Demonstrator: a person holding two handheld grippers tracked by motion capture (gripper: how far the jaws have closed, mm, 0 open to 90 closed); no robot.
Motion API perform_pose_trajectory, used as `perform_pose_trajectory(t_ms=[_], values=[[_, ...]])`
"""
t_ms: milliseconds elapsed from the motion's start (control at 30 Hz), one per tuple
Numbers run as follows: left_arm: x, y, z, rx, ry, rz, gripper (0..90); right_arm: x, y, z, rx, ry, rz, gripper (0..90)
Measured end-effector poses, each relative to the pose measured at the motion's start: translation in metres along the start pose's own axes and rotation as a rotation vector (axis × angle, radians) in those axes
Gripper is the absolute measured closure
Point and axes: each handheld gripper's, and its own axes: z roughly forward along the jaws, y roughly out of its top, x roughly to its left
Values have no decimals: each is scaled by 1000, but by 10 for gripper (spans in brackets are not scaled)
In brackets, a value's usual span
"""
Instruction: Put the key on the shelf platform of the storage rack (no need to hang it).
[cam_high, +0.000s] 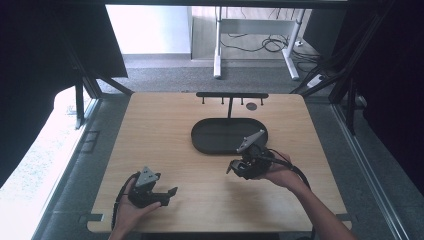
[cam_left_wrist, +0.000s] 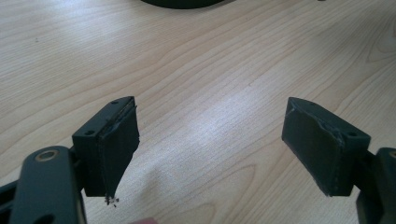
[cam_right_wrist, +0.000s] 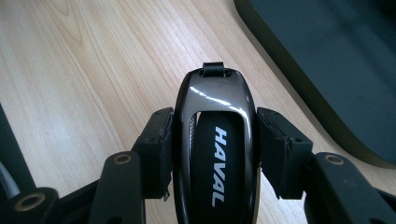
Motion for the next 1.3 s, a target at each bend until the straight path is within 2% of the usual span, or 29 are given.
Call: perform_pose_trajectory(t_ms=[400, 867, 1300], values=[[0, 0, 1, 4, 7, 6, 191, -3, 7, -3, -12, -9, -1, 490], [0, 0, 1, 8, 12, 7, 191, -6, 11, 3, -5, -1, 3, 489], [-1, -1, 2, 15, 15, 16, 192, -10, 14, -1, -10, -11, 5, 489]])
